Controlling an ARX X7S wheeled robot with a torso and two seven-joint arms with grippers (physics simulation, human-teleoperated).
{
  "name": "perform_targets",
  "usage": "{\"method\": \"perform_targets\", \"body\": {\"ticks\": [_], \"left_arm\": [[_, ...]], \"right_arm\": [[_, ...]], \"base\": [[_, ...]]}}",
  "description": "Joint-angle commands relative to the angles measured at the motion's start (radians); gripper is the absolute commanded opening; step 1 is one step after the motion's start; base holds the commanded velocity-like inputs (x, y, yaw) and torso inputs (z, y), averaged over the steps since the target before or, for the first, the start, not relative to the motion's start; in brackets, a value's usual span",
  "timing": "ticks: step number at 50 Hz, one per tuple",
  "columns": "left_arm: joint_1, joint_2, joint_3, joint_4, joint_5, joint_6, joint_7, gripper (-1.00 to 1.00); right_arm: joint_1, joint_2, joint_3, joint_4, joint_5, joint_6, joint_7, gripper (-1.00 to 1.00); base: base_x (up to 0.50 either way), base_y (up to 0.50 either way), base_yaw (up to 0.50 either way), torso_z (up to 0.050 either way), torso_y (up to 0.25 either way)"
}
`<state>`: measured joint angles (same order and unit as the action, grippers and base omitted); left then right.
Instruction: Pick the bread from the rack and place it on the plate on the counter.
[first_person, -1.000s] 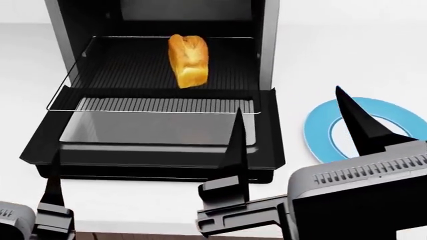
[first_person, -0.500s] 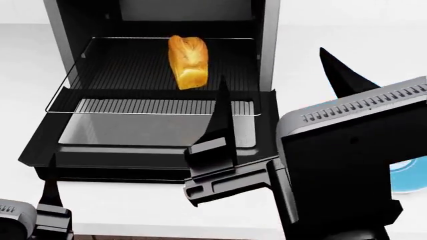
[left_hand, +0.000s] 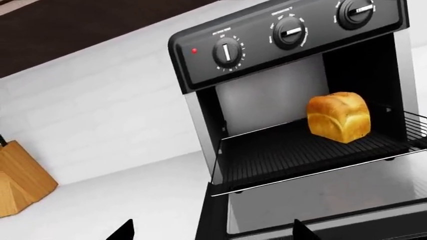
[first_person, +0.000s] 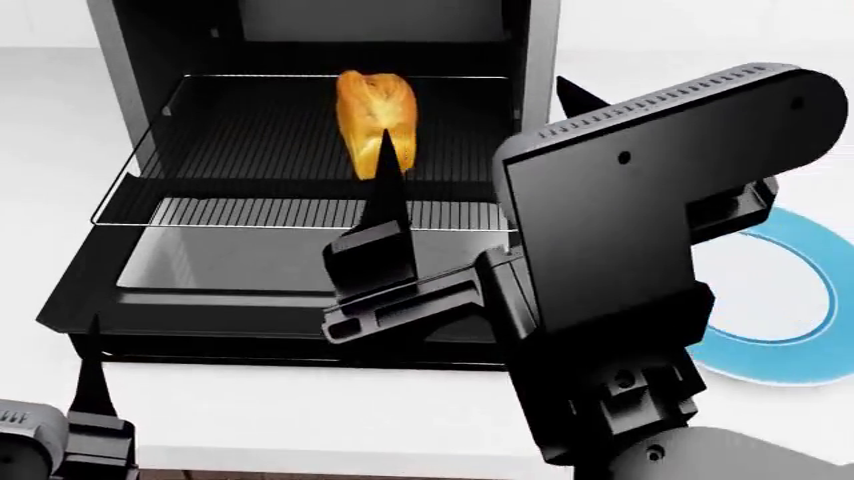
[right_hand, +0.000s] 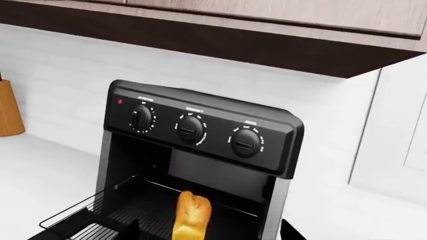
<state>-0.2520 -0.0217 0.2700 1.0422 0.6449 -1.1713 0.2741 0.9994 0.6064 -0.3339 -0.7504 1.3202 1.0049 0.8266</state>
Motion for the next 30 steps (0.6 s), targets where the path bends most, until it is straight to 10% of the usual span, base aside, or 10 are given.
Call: {"method": "perform_targets", "body": {"ticks": [1,30], "left_arm": [[0.017,0.021,-0.027,0.005,0.023,0.023,0.036,1.0],[0.034,0.021,-0.038,0.005,0.051,0.038,0.06,1.0]], "right_arm": [[0.023,-0.07,-0.022,0.089,-0.082,-0.013,-0.091,1.0],[0.016,-0.137,-0.126,0.223,-0.202,-0.046,-0.171,1.0]], "base": [[0.0,0.0,0.0,0.0,0.0],[0.0,0.0,0.0,0.0,0.0]]}}
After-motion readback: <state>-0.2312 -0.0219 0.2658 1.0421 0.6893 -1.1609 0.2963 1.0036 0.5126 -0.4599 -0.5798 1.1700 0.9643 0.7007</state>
